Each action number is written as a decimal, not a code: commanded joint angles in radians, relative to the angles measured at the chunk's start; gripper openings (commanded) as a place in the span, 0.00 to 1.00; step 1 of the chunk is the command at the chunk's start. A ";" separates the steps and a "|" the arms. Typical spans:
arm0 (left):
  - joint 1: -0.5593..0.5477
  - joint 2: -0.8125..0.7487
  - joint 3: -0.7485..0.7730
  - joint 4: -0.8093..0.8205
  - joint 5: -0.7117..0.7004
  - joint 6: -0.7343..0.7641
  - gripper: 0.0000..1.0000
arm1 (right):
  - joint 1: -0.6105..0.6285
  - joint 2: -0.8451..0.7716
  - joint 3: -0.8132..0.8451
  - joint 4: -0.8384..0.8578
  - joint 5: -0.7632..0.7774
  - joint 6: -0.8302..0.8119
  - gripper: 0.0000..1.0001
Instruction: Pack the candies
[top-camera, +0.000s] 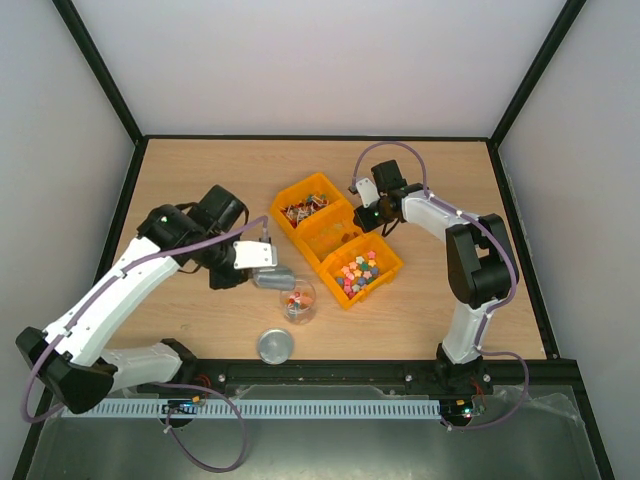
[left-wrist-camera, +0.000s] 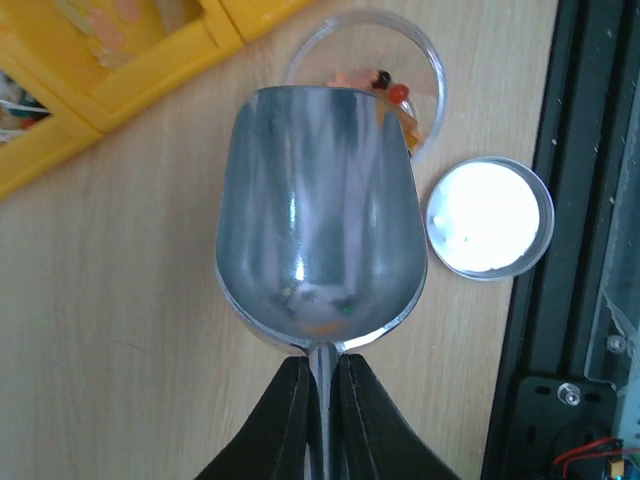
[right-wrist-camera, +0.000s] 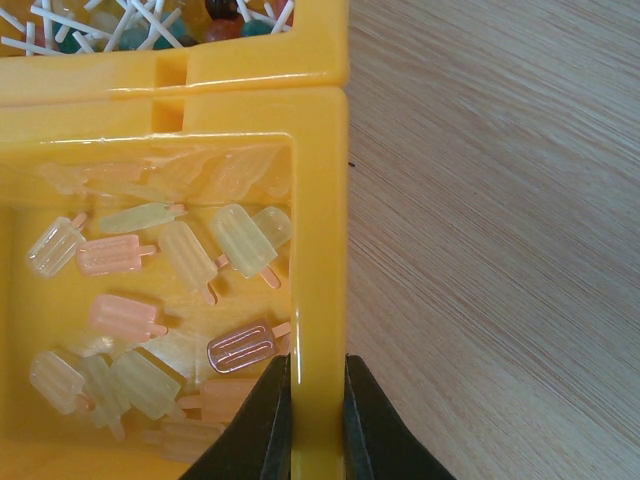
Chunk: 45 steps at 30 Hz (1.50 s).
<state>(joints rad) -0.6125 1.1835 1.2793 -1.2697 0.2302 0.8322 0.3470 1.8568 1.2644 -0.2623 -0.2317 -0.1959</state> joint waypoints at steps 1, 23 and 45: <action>-0.004 0.046 0.108 0.039 -0.032 -0.122 0.02 | -0.003 -0.035 -0.001 0.017 -0.008 0.017 0.01; -0.094 0.725 0.627 -0.029 -0.256 -0.506 0.02 | 0.000 -0.018 0.038 0.016 0.006 0.110 0.01; -0.107 0.966 0.678 -0.005 -0.407 -0.590 0.02 | 0.011 -0.044 0.002 0.024 -0.007 0.160 0.01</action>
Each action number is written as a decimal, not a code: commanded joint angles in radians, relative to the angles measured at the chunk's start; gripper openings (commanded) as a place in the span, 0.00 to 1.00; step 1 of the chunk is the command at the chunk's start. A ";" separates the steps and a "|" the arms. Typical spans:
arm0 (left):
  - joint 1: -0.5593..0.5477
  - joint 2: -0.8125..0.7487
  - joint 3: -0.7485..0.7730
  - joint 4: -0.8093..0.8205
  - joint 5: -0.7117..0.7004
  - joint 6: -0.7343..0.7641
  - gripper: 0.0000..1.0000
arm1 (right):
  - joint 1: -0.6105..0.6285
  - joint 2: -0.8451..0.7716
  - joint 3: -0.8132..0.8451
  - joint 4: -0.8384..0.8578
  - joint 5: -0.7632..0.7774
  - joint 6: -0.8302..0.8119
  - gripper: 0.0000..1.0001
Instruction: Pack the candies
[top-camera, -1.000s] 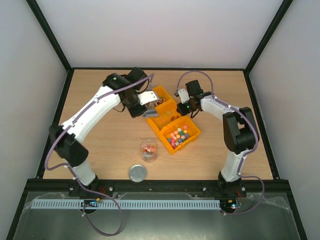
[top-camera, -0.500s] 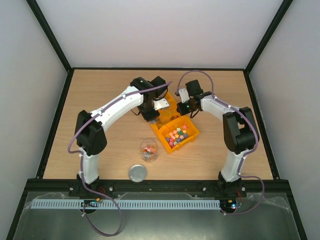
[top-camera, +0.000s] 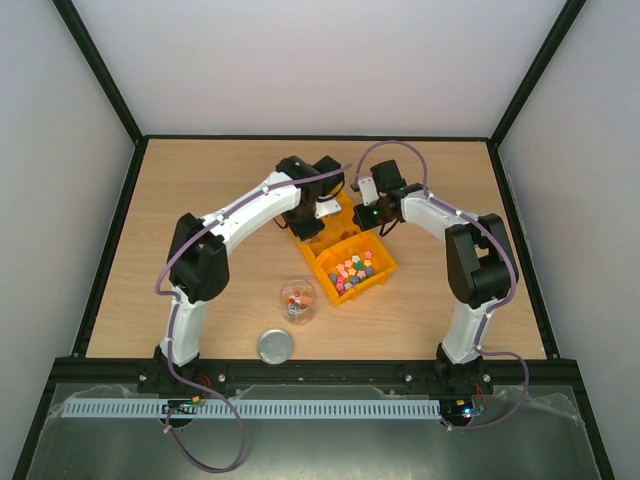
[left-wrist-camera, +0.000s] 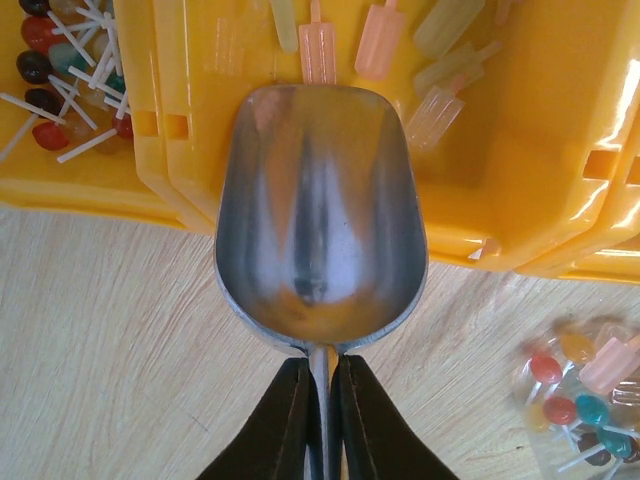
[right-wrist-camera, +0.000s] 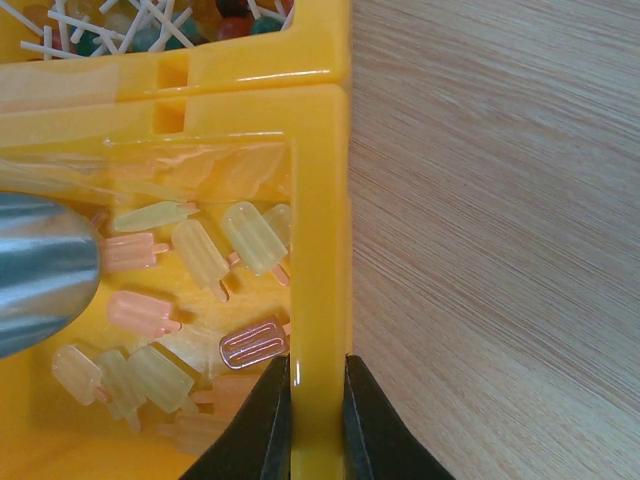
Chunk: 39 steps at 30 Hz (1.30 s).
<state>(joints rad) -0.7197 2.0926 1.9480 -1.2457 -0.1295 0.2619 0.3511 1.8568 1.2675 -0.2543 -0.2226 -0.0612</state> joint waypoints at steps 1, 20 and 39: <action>0.000 0.066 0.010 -0.030 -0.044 -0.019 0.02 | 0.008 -0.044 -0.002 0.016 -0.017 0.025 0.01; 0.013 0.132 -0.061 0.121 0.151 0.026 0.02 | 0.020 -0.043 -0.025 0.036 -0.065 0.009 0.01; 0.052 -0.098 -0.091 0.104 0.091 0.078 0.02 | 0.007 -0.024 -0.011 0.031 0.005 0.023 0.01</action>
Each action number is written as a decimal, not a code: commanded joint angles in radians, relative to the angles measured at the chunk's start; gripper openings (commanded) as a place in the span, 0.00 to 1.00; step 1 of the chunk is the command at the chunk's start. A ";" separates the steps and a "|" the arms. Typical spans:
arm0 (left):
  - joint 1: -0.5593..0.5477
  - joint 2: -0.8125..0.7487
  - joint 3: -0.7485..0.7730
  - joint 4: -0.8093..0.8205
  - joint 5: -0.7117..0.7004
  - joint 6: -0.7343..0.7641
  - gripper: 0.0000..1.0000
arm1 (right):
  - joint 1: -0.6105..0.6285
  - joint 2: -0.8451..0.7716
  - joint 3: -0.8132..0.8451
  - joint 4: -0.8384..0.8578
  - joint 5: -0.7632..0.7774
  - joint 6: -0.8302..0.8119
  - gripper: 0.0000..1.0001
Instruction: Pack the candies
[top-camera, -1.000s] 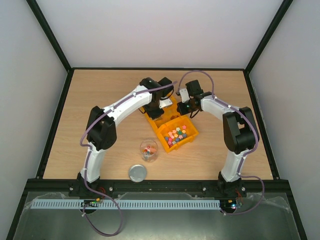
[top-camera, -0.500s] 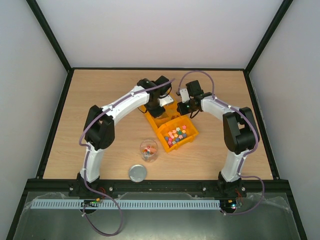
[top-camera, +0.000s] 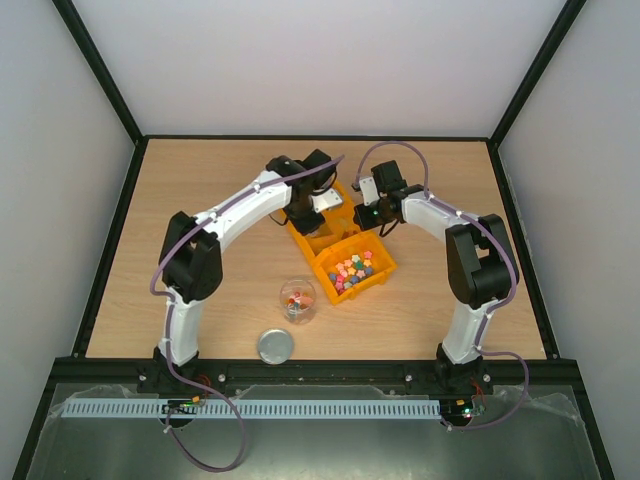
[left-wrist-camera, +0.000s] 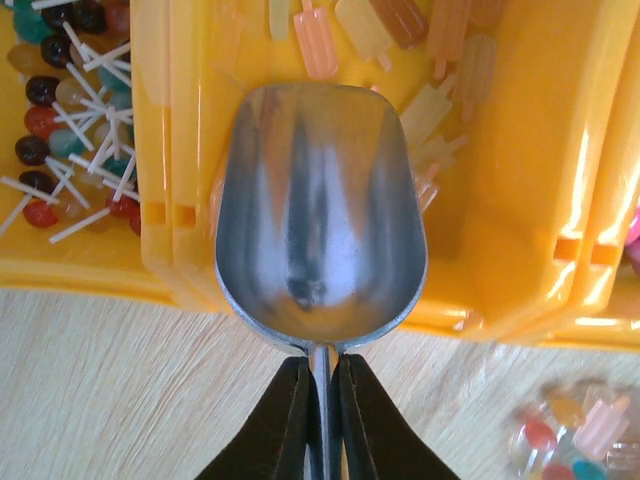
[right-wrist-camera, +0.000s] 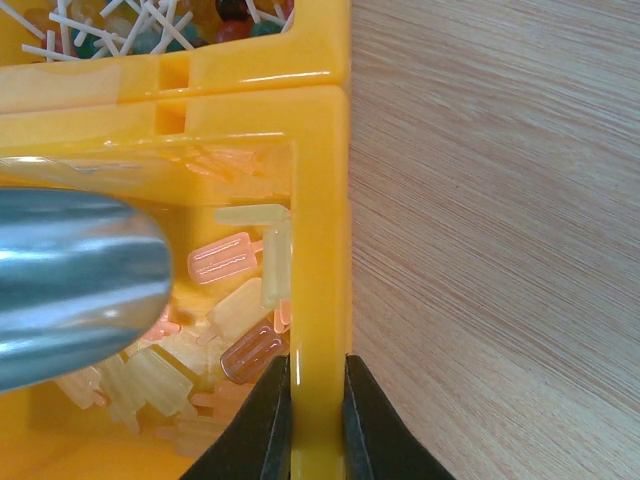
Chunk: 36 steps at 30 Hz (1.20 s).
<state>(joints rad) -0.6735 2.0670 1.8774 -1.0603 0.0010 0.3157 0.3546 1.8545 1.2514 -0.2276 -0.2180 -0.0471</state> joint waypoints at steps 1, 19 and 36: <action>0.006 -0.081 -0.034 -0.085 -0.049 0.028 0.02 | 0.003 -0.020 0.007 0.004 -0.002 0.009 0.01; -0.034 0.061 -0.045 -0.053 -0.065 0.036 0.02 | 0.004 -0.012 0.011 -0.004 -0.067 -0.003 0.01; -0.032 0.070 -0.270 0.380 0.155 0.034 0.02 | 0.007 0.003 0.005 0.002 -0.194 -0.026 0.01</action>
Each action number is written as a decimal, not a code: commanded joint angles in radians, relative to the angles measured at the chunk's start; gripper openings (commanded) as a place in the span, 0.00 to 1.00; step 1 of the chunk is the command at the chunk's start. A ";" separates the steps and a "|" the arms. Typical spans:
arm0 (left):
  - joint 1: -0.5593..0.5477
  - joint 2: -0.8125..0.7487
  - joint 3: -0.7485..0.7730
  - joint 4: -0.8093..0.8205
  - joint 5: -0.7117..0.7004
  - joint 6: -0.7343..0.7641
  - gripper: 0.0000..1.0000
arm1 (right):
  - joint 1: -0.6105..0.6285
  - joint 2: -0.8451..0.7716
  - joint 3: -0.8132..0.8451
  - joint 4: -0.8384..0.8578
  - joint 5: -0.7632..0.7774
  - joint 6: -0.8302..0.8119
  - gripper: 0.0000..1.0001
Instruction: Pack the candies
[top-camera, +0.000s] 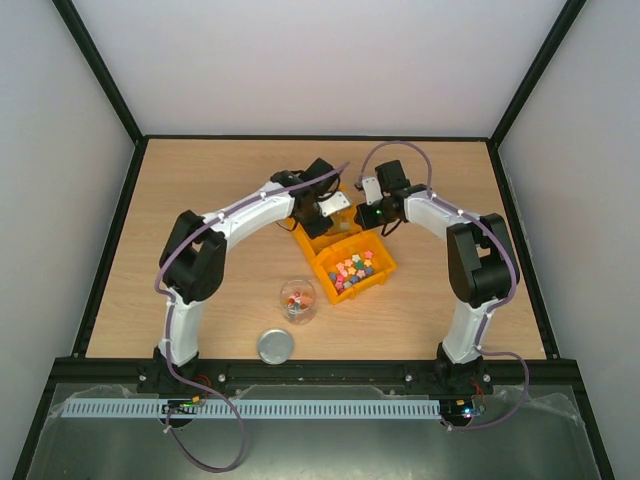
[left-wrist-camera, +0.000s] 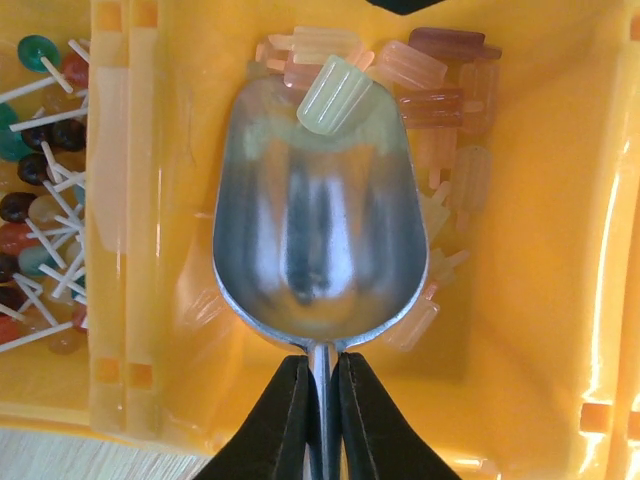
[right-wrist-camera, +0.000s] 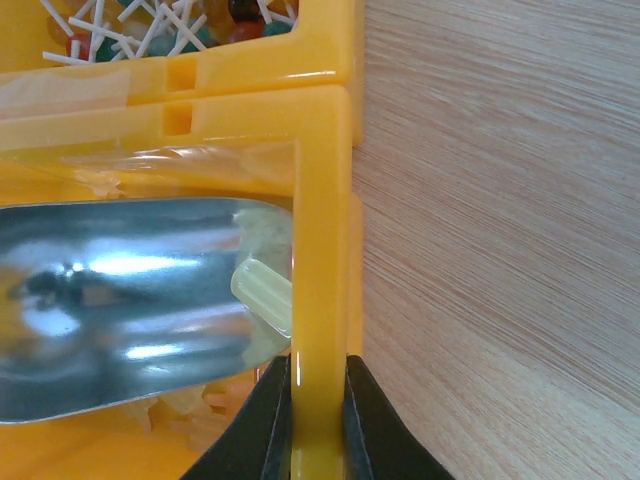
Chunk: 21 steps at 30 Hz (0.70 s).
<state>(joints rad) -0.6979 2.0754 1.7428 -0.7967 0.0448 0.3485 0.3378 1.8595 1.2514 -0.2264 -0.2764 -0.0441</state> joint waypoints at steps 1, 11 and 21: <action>-0.004 0.038 -0.182 0.181 0.126 -0.006 0.02 | 0.023 -0.003 0.002 0.001 -0.141 -0.031 0.01; 0.064 -0.098 -0.433 0.567 0.281 -0.085 0.02 | 0.021 -0.004 -0.017 -0.014 -0.134 -0.045 0.01; 0.106 -0.181 -0.567 0.774 0.394 -0.114 0.02 | 0.011 0.020 0.009 -0.025 -0.107 -0.028 0.01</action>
<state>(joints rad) -0.5953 1.9129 1.2179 -0.1474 0.3473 0.2531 0.3248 1.8599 1.2484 -0.2253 -0.2840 -0.0555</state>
